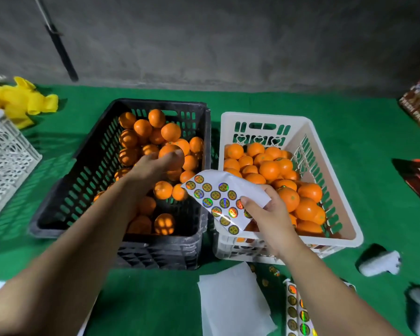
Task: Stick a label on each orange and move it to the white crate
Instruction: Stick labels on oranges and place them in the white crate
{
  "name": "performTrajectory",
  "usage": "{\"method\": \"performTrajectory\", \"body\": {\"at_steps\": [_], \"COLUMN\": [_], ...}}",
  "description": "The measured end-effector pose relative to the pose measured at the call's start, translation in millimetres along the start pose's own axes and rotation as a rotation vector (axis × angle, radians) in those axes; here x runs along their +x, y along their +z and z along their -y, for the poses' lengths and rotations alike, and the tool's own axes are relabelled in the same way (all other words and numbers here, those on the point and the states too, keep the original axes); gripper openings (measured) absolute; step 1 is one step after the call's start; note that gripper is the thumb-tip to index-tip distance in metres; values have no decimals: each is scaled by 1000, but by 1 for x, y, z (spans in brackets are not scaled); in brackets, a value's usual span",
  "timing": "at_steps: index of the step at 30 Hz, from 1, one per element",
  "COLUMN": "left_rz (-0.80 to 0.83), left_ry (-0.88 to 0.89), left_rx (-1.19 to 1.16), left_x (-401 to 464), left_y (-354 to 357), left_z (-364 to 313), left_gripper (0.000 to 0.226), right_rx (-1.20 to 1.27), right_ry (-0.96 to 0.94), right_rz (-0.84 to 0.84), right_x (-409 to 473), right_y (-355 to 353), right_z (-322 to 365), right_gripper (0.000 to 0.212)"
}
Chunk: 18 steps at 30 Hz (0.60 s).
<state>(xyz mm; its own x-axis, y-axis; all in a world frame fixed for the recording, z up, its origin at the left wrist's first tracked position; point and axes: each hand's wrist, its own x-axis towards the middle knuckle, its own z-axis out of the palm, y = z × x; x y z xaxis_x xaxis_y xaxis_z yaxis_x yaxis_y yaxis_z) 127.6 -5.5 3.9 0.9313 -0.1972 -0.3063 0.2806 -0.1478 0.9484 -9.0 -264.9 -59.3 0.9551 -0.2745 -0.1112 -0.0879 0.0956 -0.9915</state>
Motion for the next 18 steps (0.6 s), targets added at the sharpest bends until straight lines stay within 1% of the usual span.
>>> {"method": "performTrajectory", "body": {"at_steps": [2, 3, 4, 8, 10, 11, 12, 13, 15, 16, 17, 18], "left_rz": [83, 115, 147, 293, 296, 272, 248, 224, 181, 150, 114, 74], "left_ry": [93, 158, 206, 304, 343, 354, 367, 392, 449, 483, 530, 581], "left_rx": [-125, -154, -164, -183, -232, -274, -319, -357, -410, -406, -378, -336], "left_x": [-21, -35, -52, -106, -126, -134, -141, -147, -159, -166, -174, -181], "left_y": [-4, -5, -4, 7, 15, 20, 24, 29, 38, 42, 46, 48], "left_z": [-5, -7, -8, -11, -17, -21, -23, -26, -32, -36, -40, -45], "left_gripper": [79, 86, 90, 85, 87, 96, 104, 108, 100, 91, 82, 76], "right_rx": [136, 184, 201, 179, 148, 86, -4, -116, -405, -568, -700, -779], "right_ry": [37, 48, 41, -66, -109, -151, -202, -268, -497, -642, -786, -901], "right_rz": [1, 29, 62, 151, 178, 161, 113, 39, -160, -270, -365, -400], "right_x": [-5, -9, -12, -31, -44, -52, -59, -68, -83, -91, -100, -108], "right_y": [-2, -2, -3, -2, -2, 0, 3, 7, 18, 23, 27, 30], "right_z": [11, 20, 31, 92, 122, 134, 145, 153, 163, 168, 174, 181], "right_gripper": [24, 25, 25, 35, 42, 49, 58, 68, 88, 87, 76, 59]}}
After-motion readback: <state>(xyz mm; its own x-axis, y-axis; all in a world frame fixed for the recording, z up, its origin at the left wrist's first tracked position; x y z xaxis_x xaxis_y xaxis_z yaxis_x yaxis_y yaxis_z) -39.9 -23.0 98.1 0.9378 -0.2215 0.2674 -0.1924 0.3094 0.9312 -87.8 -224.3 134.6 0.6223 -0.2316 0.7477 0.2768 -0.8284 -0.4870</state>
